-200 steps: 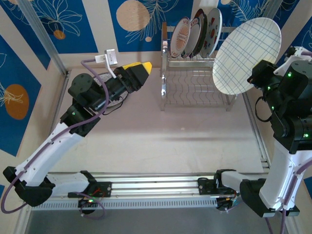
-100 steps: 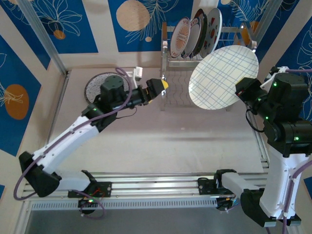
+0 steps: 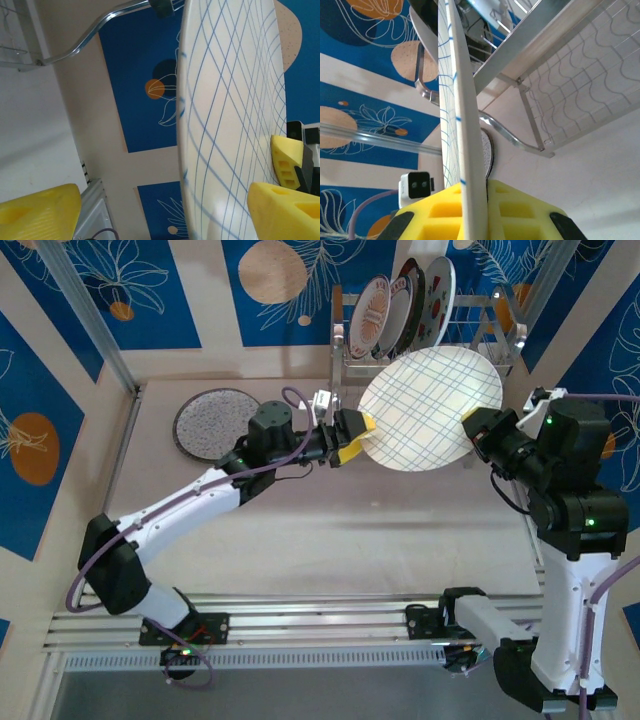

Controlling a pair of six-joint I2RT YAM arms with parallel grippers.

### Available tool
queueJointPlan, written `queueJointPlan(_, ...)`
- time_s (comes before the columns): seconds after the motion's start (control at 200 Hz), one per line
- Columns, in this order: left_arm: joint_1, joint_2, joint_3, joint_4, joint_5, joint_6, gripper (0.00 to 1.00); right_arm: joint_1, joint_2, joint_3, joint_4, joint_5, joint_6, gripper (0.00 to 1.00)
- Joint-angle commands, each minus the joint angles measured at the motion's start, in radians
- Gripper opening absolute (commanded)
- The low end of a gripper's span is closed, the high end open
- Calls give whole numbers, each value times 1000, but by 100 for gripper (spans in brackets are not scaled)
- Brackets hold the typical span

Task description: Unload the plates from the dish rack

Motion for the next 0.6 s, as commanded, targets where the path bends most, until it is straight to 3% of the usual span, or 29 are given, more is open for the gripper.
queueJointPlan(0.0,-10,11,13,130,12,-46,82,2,-20,-29,114,-89,45,0)
queueJointPlan(0.28,-9,1,-24,195,-4,-88,62,-46,-38,-124,187,-204,85,0)
queueJointPlan(0.595,-9,-12,-43,208,-13,-94,47,-120,-48,-210,263,-346,127,0)
